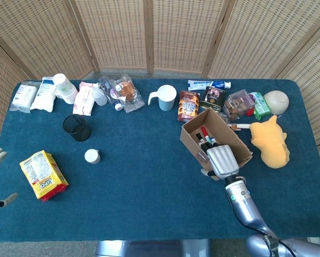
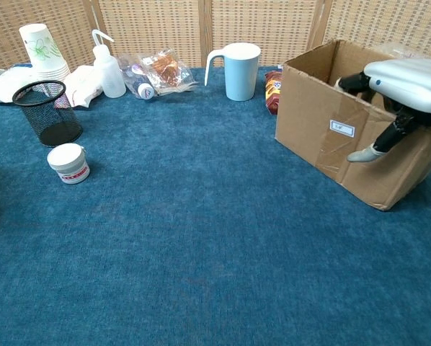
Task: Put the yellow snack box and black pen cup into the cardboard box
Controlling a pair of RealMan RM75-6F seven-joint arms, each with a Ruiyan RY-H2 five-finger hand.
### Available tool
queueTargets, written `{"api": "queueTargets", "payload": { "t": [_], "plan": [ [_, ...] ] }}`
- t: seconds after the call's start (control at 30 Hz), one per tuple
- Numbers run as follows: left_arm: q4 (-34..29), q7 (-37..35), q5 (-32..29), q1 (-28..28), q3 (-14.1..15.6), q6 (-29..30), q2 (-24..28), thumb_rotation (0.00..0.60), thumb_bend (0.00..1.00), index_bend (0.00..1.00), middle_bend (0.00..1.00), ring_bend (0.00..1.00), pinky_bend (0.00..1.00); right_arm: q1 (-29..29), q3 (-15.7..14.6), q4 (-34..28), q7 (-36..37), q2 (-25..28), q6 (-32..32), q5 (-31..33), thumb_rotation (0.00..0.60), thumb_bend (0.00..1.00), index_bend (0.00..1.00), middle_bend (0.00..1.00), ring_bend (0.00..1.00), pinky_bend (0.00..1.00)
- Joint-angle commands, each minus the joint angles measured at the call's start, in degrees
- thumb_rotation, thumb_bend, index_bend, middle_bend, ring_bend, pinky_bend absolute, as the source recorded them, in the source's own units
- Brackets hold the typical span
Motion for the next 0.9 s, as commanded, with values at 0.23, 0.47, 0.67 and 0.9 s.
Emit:
{"api": "queueTargets", "payload": {
  "t": [0.23, 0.47, 0.67, 0.9],
  "plan": [
    [0.27, 0.17, -0.78, -0.1, -0.12, -0.57, -0.16, 0.6, 0.06, 0.0, 0.0, 0.0, 0.0, 2.2, -1.54, 6.35, 3.63, -2.07, 0.86, -6.15, 0.6, 0.51, 0.61, 0.64, 0.65, 0.84],
    [0.2, 0.89, -1.0, -0.46, -0.12, -1.4, -0.46, 0.6, 0.06, 0.0, 0.0, 0.0, 0.0, 4.74, -1.6, 5.95, 5.3, -0.1, 0.58, -11.45, 0.6, 0.52, 0.61, 0.64, 0.65, 0.84],
    [0.15, 0.88, -1.17, -0.49, -0.16, -1.49, -0.45, 0.6, 0.06, 0.0, 0.0, 0.0, 0.0, 6.51, -0.81, 2.9, 3.32, -0.24, -0.08, -11.77, 0.6, 0.52, 0.61, 0.65, 0.65, 0.84],
    [0.34, -0.14, -1.15, -0.48, -0.19, -1.42, -0.18, 0.6, 0.06, 0.0, 0.0, 0.0, 0.0, 9.41, 0.62, -0.24, -4.27, -4.26, -1.17, -9.09, 0.6, 0.51, 0.62, 0.65, 0.65, 0.84]
  ]
}}
